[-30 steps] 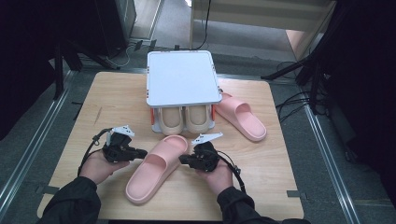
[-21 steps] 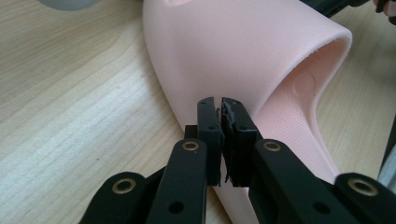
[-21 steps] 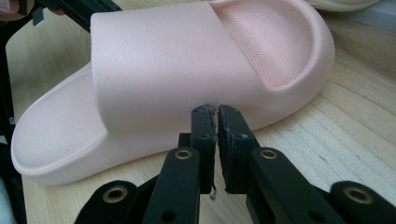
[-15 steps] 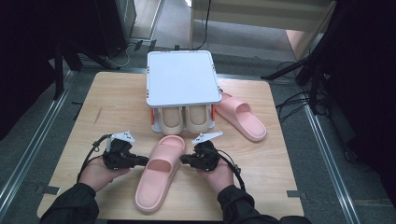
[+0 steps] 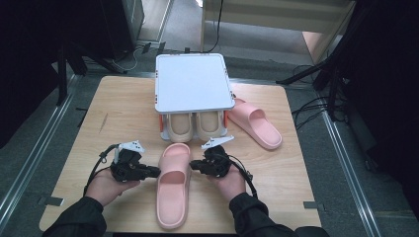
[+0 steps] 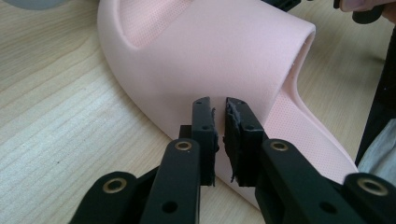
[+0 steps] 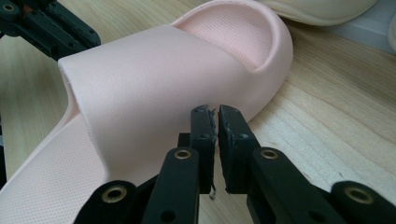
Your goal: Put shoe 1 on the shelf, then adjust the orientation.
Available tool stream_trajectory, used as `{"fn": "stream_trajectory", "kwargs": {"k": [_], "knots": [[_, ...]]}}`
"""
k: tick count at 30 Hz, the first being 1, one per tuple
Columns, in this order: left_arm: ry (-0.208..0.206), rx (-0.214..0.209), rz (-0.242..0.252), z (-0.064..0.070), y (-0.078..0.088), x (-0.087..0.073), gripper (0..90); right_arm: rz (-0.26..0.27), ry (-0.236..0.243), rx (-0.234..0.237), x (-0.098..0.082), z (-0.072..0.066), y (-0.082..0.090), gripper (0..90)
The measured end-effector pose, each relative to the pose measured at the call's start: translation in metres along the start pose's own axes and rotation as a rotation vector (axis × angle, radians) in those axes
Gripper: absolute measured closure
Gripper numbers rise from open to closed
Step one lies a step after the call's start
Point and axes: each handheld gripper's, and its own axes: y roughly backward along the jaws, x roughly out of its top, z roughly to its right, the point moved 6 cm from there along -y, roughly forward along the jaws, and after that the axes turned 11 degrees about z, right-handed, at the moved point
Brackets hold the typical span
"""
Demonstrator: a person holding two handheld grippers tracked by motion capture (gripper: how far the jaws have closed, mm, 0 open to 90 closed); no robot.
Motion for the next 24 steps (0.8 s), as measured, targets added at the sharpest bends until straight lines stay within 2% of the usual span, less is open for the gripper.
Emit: {"fn": "stream_trajectory", "kwargs": {"k": [2,6,9,12,15,21,24], "knots": [[-0.011,0.016,0.002,-0.002,0.002,0.001,78.9,-0.001,0.002,-0.005,0.0,0.001,0.001,82.8],[0.025,0.023,0.052,-0.008,0.012,0.008,68.5,0.026,0.012,-0.025,0.004,0.007,0.013,76.5],[0.036,0.038,0.053,-0.013,0.016,0.01,59.9,0.058,0.006,-0.031,0.008,0.013,0.024,74.4],[0.044,0.043,0.058,-0.015,0.017,0.011,55.1,0.071,0.013,-0.047,0.008,0.019,0.033,72.7],[0.034,0.038,0.059,-0.016,0.018,0.013,50.3,0.088,0.014,-0.054,0.01,0.023,0.039,71.0],[0.043,0.037,0.062,-0.019,0.019,0.015,45.6,0.094,0.023,-0.077,0.011,0.036,0.056,70.2],[0.059,0.022,0.065,-0.021,0.019,0.015,41.8,0.107,0.019,-0.09,0.014,0.044,0.065,68.7]]}}
